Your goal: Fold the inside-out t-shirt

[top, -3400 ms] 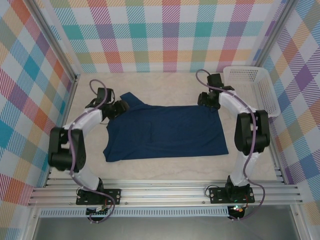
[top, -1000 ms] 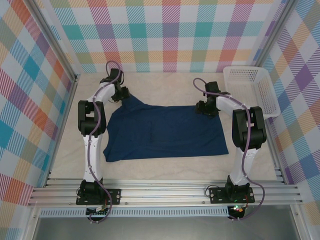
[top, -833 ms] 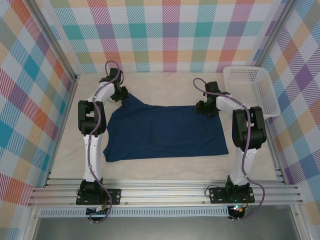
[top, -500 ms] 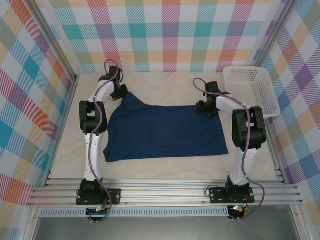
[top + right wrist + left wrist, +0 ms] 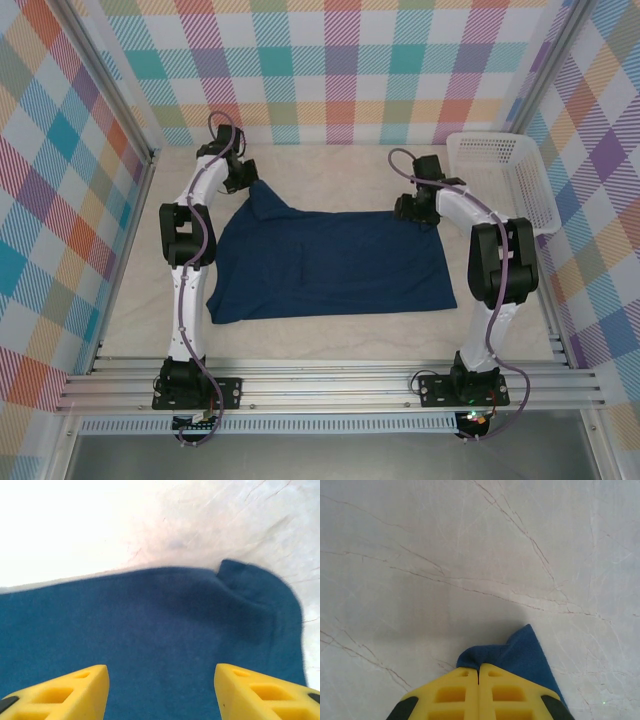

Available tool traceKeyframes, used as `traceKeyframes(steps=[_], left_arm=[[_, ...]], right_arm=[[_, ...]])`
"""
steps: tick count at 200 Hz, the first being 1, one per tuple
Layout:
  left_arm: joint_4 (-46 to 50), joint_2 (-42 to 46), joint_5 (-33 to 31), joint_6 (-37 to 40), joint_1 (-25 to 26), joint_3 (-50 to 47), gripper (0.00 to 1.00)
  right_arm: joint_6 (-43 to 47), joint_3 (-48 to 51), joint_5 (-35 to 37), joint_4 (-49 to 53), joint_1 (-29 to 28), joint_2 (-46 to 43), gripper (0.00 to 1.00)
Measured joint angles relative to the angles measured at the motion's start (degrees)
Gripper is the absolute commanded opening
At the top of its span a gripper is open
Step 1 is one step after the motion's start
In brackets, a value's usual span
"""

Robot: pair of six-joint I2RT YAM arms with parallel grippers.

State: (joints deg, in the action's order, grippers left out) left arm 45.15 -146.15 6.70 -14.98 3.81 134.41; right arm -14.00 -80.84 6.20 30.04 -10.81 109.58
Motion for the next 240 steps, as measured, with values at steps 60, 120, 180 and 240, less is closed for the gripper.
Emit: traceKeyframes(steps=[60, 120, 180, 240], left_arm=[[-0.04, 0.09, 1.88, -0.04, 0.00, 0.00, 0.00], [-0.28, 3.37, 2.86, -0.20, 0.00, -2.27, 0.00], [-0.50, 6.01, 2.89, -0.20, 0.00, -2.67, 0.00], [-0.46, 6.01, 2.84, -0.17, 0.00, -2.93, 0.00]], right_arm=[[-0.48, -11.50, 6.95, 3.61, 0.72, 5.60, 0.54], [-0.48, -19.82, 11.19, 10.23, 1.01, 15.93, 0.49], [-0.85, -22.12, 10.38, 15.04, 1.81, 18.67, 0.18], [-0.50, -24.13, 12.85, 15.13, 1.79, 18.82, 0.09]])
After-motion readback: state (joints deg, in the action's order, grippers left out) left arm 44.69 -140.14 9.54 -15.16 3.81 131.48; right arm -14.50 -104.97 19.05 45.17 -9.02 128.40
